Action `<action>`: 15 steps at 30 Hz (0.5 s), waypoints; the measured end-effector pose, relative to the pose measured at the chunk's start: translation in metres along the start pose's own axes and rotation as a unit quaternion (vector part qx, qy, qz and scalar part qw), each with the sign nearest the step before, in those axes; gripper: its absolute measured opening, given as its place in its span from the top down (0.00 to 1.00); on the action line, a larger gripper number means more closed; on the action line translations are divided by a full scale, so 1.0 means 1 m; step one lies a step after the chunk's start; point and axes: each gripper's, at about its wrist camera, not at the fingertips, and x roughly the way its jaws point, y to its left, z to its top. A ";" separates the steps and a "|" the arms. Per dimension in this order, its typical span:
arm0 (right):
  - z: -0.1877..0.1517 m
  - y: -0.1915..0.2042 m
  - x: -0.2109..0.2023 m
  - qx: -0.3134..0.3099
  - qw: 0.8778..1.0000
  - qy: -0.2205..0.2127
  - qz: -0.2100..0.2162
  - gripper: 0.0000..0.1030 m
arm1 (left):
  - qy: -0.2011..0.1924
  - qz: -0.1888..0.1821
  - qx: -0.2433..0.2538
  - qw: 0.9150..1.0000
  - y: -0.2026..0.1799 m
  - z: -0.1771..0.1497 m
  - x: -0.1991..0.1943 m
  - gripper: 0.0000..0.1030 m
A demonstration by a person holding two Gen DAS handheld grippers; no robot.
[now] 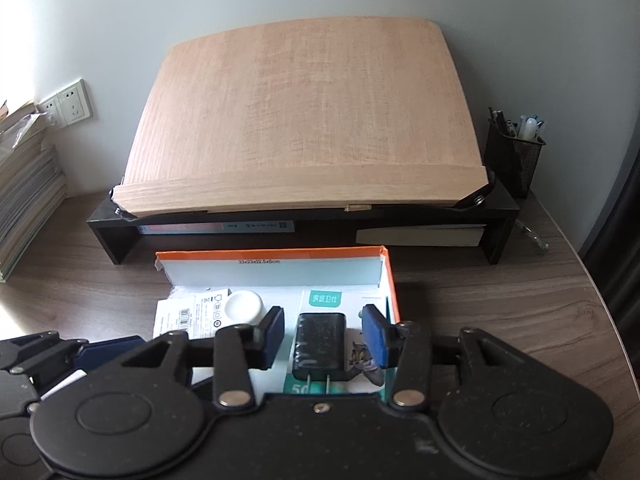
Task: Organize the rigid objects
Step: 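Lower and release the black charger with right tool while left tool releases adapter in tray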
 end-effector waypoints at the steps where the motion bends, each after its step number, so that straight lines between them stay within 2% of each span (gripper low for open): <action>1: 0.000 -0.001 -0.002 0.002 1.000 -0.002 0.000 0.48 | 0.000 0.001 -0.001 1.000 0.000 0.000 -0.001 0.27; 10: -0.004 -0.012 -0.036 0.008 1.000 -0.028 -0.008 0.44 | -0.007 0.020 -0.013 1.000 0.001 -0.001 -0.023 0.21; 15: -0.016 -0.016 -0.054 0.006 1.000 -0.021 -0.016 0.38 | -0.011 0.038 -0.023 0.999 -0.001 -0.007 -0.044 0.16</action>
